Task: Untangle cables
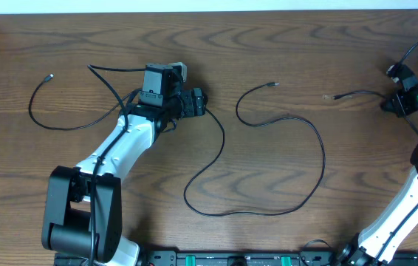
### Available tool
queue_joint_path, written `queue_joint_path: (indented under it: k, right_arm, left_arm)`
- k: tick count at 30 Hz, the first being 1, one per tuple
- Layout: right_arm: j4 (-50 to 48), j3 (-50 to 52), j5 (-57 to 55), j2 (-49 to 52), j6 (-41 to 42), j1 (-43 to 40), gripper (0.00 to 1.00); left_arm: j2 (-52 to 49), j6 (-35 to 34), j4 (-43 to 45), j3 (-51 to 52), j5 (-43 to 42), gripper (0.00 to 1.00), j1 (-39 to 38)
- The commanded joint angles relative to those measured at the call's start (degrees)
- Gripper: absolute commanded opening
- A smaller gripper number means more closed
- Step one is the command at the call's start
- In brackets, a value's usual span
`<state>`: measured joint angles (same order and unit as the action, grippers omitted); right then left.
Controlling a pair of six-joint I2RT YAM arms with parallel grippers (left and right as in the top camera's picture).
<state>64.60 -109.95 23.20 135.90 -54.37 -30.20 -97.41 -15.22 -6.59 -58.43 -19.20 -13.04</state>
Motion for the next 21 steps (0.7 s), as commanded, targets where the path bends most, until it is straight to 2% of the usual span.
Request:
queue_joint_path:
  k: [1, 7, 13, 14, 17, 21]
  right_arm:
    - [-1.42, -0.98, 1.11, -0.7, 3.15, 0.24, 0.01]
    - [-2.75, -8.79, 1.11, -3.17, 9.27, -0.68, 0.01]
    - [-10.86, -15.78, -3.06, -9.42, 22.6, -2.27, 0.01]
    - [-13.75, -15.91, -7.56, -10.84, 27.39, -2.95, 0.01]
    - [-16.98, -15.91, -17.66, -12.44, 34.64, -4.28, 0.01]
    - [-16.83, -15.91, -35.6, -13.11, 42.77, -6.91, 0.01]
  left_arm:
    - [1.25, 0.09, -0.04, -0.83, -0.26, 0.84, 0.0]
    - [1.25, 0.09, -0.04, -0.83, -0.26, 0.84, 0.0]
    - [1.25, 0.09, -0.04, -0.83, -0.26, 0.84, 0.0]
    - [1.25, 0.09, -0.07, -0.83, -0.26, 0.84, 0.0]
    - [1.25, 0.09, -0.07, -0.83, -0.26, 0.84, 0.0]
    - [1.25, 0.09, -0.07, -0.83, -0.26, 0.85, 0.0]
